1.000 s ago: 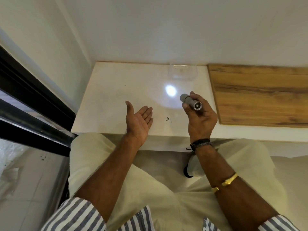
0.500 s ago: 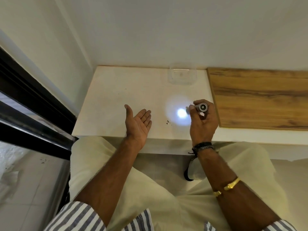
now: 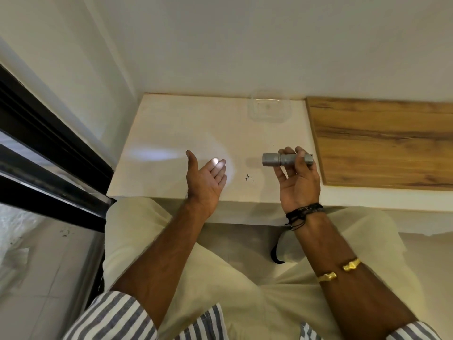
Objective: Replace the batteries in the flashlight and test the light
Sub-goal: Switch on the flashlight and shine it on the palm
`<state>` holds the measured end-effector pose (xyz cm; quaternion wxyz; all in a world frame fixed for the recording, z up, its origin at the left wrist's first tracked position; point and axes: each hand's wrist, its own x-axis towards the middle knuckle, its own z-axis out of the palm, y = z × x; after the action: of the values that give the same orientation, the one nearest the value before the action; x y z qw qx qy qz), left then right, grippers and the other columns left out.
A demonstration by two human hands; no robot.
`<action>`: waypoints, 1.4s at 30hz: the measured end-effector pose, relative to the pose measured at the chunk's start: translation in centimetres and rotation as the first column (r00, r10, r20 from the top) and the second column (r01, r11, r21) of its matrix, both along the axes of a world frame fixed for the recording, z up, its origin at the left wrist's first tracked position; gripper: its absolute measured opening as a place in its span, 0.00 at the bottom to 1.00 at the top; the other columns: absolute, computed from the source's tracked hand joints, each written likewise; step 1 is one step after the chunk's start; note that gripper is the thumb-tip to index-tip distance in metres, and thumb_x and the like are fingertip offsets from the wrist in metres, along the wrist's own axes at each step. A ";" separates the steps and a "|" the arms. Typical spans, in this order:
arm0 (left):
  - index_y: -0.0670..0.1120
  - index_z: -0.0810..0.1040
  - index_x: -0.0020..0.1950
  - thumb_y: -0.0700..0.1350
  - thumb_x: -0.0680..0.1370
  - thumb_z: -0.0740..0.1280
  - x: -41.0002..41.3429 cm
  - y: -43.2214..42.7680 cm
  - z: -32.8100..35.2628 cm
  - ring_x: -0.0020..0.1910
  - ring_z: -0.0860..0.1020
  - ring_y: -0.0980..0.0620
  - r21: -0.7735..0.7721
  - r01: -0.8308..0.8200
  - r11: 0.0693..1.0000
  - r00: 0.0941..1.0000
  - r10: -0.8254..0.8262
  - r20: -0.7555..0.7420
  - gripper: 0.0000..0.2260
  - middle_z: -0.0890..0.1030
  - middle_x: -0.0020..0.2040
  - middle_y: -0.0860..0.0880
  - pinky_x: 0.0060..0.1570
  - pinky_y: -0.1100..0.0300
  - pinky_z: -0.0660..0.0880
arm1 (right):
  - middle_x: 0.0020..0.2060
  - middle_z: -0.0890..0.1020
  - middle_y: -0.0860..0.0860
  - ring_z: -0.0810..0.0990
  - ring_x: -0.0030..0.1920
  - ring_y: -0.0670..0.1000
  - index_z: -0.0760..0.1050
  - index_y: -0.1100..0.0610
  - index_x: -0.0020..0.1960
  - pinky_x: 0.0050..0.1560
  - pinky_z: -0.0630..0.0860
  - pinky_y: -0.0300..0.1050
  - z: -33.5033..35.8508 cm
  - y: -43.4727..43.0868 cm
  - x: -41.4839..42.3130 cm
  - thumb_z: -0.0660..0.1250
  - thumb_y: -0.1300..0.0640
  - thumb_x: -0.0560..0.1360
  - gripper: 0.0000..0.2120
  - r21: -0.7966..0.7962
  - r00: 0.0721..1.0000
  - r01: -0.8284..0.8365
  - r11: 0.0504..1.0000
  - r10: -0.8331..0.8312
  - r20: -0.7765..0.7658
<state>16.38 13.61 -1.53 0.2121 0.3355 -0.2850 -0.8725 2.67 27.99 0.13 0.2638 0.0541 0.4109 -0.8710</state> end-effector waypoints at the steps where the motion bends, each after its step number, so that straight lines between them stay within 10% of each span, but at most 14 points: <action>1: 0.39 0.60 0.78 0.74 0.76 0.49 0.0 0.0 0.0 0.77 0.62 0.44 0.012 0.010 1.000 1.000 -0.010 -0.013 0.45 0.65 0.77 0.40 0.77 0.48 0.57 | 0.53 0.83 0.55 0.81 0.61 0.57 0.73 0.58 0.65 0.62 0.79 0.58 -0.1 0.0 -0.1 0.65 0.57 0.83 0.12 -0.027 0.999 -0.006 1.000 0.007 0.045; 9: 0.40 0.57 0.79 0.76 0.74 0.50 -0.2 0.8 -0.5 0.79 0.58 0.44 0.031 0.123 0.992 0.992 -0.123 -0.015 0.47 0.61 0.79 0.41 0.78 0.48 0.52 | 0.42 0.77 0.53 0.79 0.48 0.55 0.75 0.50 0.55 0.70 0.67 0.63 0.0 -0.3 0.0 0.61 0.47 0.83 0.08 -0.236 0.962 -0.078 0.969 0.135 0.238; 17: 0.41 0.57 0.79 0.76 0.74 0.50 -0.3 0.8 -0.7 0.79 0.58 0.44 0.027 0.144 0.989 0.990 -0.144 -0.006 0.47 0.61 0.79 0.42 0.77 0.49 0.53 | 0.40 0.71 0.54 0.74 0.41 0.55 0.75 0.58 0.46 0.57 0.72 0.54 0.0 0.2 0.3 0.58 0.46 0.74 0.16 -0.422 0.946 -0.123 0.898 0.235 0.224; 35: 0.41 0.58 0.79 0.74 0.75 0.48 -0.6 0.9 -0.8 0.78 0.60 0.42 -0.015 0.125 0.992 0.992 -0.125 0.020 0.45 0.63 0.79 0.41 0.77 0.47 0.56 | 0.37 0.67 0.53 0.70 0.38 0.55 0.68 0.58 0.39 0.51 0.71 0.51 0.3 0.1 0.5 0.58 0.52 0.66 0.09 -0.407 0.947 -0.085 0.910 0.200 0.251; 39: 0.42 0.63 0.78 0.63 0.82 0.54 -1.0 1.4 -0.6 0.75 0.67 0.47 -0.294 0.202 0.934 0.962 -0.134 0.237 0.32 0.68 0.76 0.43 0.76 0.51 0.61 | 0.39 0.69 0.53 0.71 0.40 0.54 0.70 0.58 0.42 0.57 0.67 0.53 0.4 0.1 0.5 0.56 0.48 0.76 0.14 -0.343 0.949 -0.143 0.928 0.227 0.219; 42: 0.43 0.70 0.74 0.48 0.81 0.67 -1.0 2.3 -0.7 0.67 0.75 0.52 -0.680 0.363 0.637 0.900 -0.049 0.434 0.22 0.76 0.70 0.46 0.67 0.58 0.72 | 0.40 0.71 0.54 0.72 0.39 0.53 0.70 0.58 0.43 0.52 0.69 0.50 0.4 -0.4 0.7 0.57 0.57 0.76 0.07 -0.197 0.971 -0.166 0.966 0.195 0.137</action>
<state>15.34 15.95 -2.27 0.1689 0.3439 -0.6891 -0.6151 3.35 27.56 0.53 0.3773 0.0596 0.3099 -0.8707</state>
